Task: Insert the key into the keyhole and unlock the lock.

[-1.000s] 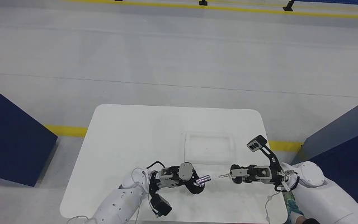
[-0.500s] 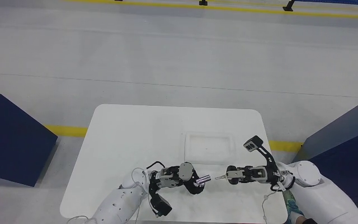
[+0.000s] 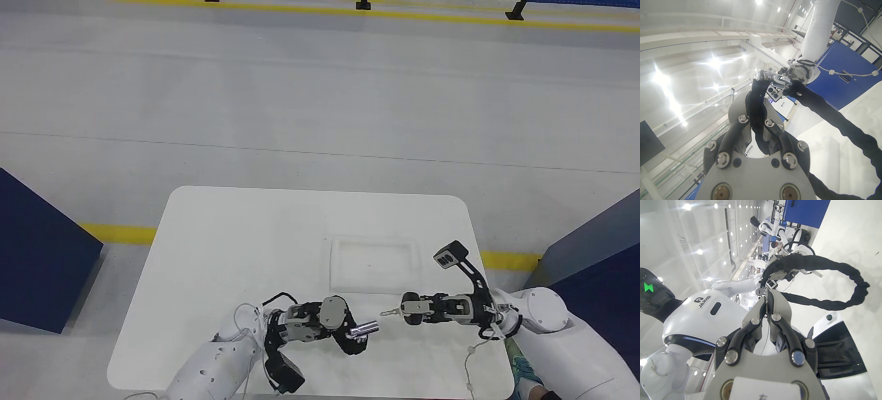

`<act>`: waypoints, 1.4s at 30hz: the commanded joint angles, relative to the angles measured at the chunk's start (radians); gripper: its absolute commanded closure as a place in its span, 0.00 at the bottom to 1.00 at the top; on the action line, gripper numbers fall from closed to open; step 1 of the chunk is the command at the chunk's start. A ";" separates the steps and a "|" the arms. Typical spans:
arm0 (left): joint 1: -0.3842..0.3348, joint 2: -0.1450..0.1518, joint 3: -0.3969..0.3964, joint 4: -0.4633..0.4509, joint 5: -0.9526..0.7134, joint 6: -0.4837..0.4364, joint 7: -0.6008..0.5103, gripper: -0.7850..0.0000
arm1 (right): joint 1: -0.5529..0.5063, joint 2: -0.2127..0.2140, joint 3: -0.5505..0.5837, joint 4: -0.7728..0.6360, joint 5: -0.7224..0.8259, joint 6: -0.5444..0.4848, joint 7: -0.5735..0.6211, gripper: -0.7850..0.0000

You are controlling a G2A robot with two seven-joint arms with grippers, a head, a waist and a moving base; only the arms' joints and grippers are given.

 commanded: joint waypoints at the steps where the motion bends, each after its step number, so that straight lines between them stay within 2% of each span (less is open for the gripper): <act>1: 0.000 0.001 -0.001 0.002 0.002 -0.003 0.012 1.00 | -0.006 -0.002 0.008 -0.002 0.004 0.004 0.004 1.00; 23: -0.002 -0.004 0.003 0.027 -0.009 -0.013 0.039 1.00 | -0.081 -0.029 0.109 -0.072 -0.019 0.069 0.069 1.00; 42: -0.002 -0.004 0.003 0.027 -0.009 -0.013 0.039 1.00 | -0.103 -0.058 0.140 -0.089 -0.051 0.107 0.108 1.00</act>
